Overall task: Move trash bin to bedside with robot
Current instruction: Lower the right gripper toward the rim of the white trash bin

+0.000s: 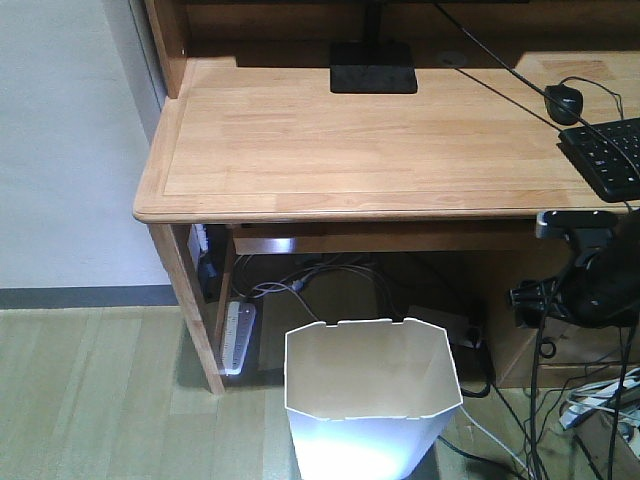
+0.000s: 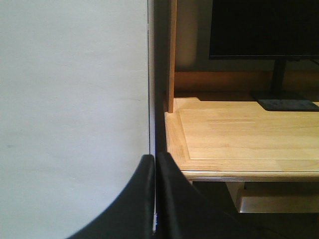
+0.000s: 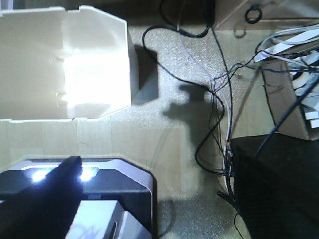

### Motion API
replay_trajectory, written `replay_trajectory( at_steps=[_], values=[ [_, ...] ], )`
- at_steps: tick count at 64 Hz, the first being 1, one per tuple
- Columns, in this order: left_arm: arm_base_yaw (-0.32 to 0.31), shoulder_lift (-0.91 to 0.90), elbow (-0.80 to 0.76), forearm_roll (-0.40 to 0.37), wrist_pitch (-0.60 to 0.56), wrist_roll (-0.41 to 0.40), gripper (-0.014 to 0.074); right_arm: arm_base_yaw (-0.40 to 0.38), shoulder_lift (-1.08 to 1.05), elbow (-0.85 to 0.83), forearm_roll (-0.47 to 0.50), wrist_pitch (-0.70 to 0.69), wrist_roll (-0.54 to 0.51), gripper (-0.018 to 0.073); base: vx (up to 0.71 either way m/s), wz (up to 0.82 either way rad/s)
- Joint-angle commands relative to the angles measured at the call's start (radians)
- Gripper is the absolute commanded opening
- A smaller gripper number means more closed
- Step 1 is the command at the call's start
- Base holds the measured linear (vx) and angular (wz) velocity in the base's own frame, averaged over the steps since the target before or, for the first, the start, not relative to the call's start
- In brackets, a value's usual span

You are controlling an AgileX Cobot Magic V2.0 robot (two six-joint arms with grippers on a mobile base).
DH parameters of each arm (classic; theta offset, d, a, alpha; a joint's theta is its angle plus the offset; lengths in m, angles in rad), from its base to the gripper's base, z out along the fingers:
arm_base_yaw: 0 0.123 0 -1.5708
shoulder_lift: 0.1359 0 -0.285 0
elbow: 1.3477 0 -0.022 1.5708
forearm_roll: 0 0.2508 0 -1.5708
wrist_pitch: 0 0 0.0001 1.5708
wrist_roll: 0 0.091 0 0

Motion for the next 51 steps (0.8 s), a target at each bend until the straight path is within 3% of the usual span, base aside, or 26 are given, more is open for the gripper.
replay_trajectory(
  at_steps=[1,21,51],
  values=[
    [0.003,-0.01,0.029,-0.011,-0.066,-0.003,-0.0006,-0.005,0.048,-0.049,0.057,-0.063,-0.1,0.0574,0.0,0.0],
    [0.003,-0.01,0.029,-0.011,-0.066,-0.003,-0.0006,-0.005,0.323,-0.188,0.216,-0.144,-0.338,0.0574,0.0,0.0],
    [0.003,-0.01,0.029,-0.011,-0.066,-0.003,-0.0006,-0.005,0.683,-0.424,0.26,-0.15,-0.401,0.0573,0.0,0.0]
  ],
)
